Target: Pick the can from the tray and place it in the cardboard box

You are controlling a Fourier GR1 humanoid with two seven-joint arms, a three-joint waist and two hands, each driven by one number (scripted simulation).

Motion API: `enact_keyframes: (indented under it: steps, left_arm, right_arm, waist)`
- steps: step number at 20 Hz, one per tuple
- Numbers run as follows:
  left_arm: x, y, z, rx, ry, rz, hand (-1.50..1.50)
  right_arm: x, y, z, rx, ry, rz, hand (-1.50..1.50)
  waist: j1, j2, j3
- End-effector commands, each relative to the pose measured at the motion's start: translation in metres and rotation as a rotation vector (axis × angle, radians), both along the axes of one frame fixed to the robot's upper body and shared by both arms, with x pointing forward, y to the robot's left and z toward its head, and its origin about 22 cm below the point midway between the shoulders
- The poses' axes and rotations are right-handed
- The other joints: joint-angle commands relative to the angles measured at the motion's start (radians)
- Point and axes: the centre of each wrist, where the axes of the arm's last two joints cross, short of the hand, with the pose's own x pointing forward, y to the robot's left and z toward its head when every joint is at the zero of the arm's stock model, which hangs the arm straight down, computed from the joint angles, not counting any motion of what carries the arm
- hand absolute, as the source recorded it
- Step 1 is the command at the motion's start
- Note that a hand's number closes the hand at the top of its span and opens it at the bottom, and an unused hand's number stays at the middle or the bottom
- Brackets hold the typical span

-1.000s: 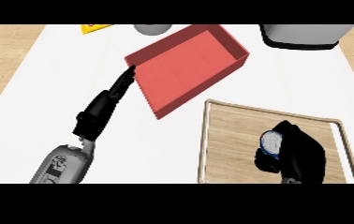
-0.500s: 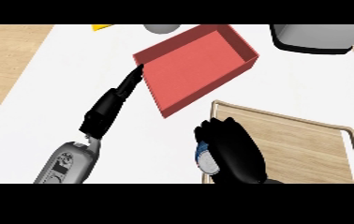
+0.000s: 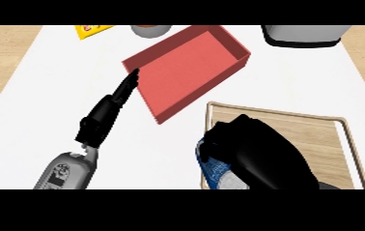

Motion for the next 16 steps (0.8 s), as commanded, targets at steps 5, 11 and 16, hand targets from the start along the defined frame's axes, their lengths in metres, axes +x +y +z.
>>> enact_keyframes:
  steps: [5, 11, 16]
  left_arm:
    - [0.003, 0.010, -0.003, -0.001, 0.012, 0.019, 0.00]
    - [0.006, -0.006, 0.002, 0.011, 0.009, 0.011, 0.00]
    - [0.010, -0.003, 0.004, 0.015, -0.007, 0.013, 0.00]
  right_arm:
    - [-0.007, -0.022, 0.061, 0.206, 0.046, -0.012, 1.50]
    - [0.018, -0.017, 0.086, 0.201, 0.029, -0.123, 1.50]
    - [0.059, 0.010, 0.107, 0.219, 0.038, -0.162, 1.50]
  waist:
    - [-0.011, 0.001, -0.001]
    - [-0.009, 0.000, -0.001]
    - [-0.005, 0.001, -0.001]
